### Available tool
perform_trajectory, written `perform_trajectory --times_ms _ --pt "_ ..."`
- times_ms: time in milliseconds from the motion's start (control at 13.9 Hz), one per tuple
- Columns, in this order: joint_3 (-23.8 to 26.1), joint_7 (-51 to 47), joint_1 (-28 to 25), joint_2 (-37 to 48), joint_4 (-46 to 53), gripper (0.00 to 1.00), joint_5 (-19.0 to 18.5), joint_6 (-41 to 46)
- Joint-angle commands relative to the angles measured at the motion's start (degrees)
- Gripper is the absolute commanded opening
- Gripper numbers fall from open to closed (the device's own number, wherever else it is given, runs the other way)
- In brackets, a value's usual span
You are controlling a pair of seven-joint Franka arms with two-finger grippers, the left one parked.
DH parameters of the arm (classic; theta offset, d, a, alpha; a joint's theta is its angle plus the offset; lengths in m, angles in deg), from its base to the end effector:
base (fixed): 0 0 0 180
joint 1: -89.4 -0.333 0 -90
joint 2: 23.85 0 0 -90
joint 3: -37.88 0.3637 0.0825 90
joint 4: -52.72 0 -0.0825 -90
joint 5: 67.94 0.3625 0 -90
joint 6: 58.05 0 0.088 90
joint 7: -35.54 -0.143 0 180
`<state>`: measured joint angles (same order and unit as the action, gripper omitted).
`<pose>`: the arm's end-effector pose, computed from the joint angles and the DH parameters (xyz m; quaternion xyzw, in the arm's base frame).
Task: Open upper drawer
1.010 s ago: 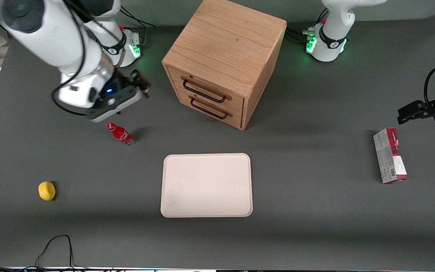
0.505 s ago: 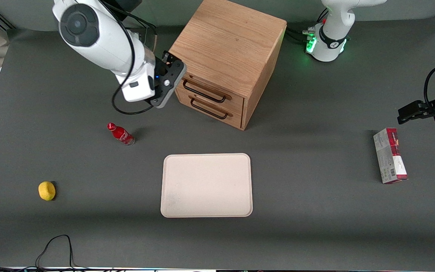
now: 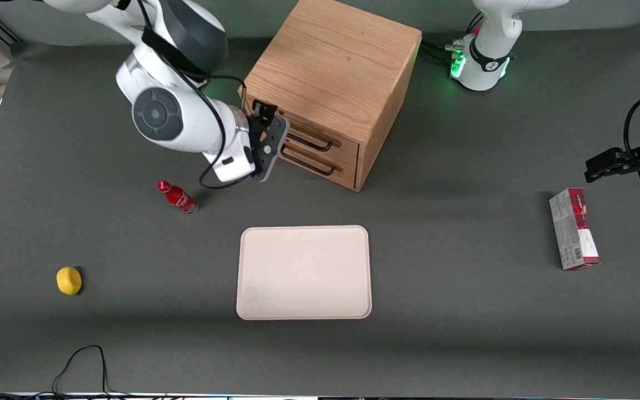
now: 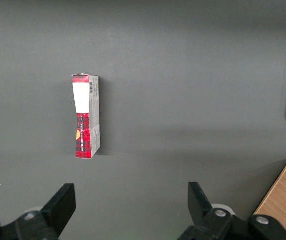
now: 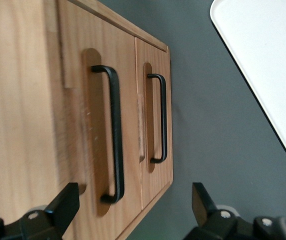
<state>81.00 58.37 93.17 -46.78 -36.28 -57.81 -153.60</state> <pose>0.5034 0.3589 0.4807 -0.8438 -0.4808 0.1198 0.2060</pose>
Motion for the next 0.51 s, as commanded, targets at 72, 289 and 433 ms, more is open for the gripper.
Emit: perform_trajectory --times_ms 72,289,433 --pt "0.21 1.34 -0.96 0.08 -4.24 1.0 1.12 -4.73" --pt "0.21 1.34 -1.31 0.08 -6.88 1.0 0.95 -7.98" --pt "0.3 1.25 -1.66 0.08 -8.9 1.0 0.95 -11.23"
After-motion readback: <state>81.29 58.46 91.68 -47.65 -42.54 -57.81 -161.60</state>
